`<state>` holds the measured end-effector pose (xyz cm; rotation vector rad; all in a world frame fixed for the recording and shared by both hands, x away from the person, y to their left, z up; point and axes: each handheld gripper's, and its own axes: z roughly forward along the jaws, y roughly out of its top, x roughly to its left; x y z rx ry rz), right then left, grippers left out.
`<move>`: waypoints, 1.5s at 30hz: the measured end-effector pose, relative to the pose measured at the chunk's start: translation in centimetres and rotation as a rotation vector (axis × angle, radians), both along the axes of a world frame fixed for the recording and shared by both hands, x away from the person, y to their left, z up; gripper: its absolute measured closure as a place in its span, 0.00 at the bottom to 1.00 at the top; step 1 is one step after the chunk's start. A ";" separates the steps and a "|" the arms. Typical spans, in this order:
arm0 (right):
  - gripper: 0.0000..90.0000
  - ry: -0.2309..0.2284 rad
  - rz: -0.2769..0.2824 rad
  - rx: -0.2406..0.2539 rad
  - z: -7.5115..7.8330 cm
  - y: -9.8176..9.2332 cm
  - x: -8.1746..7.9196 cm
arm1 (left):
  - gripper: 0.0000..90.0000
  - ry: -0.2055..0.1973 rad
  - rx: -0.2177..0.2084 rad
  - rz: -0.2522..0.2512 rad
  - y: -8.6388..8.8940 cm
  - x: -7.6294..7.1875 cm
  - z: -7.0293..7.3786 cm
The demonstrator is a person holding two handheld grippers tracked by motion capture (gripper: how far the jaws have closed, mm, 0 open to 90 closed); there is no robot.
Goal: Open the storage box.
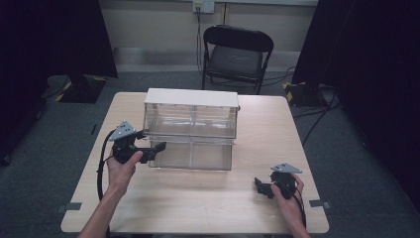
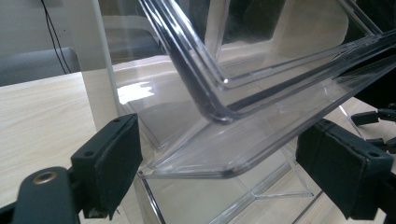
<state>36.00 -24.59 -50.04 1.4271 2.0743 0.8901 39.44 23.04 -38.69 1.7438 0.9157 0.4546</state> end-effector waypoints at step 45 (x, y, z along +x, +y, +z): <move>0.12 0.000 0.000 0.000 0.0 0.0 0.0 | 0.15 0.013 -0.017 0.001 -0.1 0.1 -0.1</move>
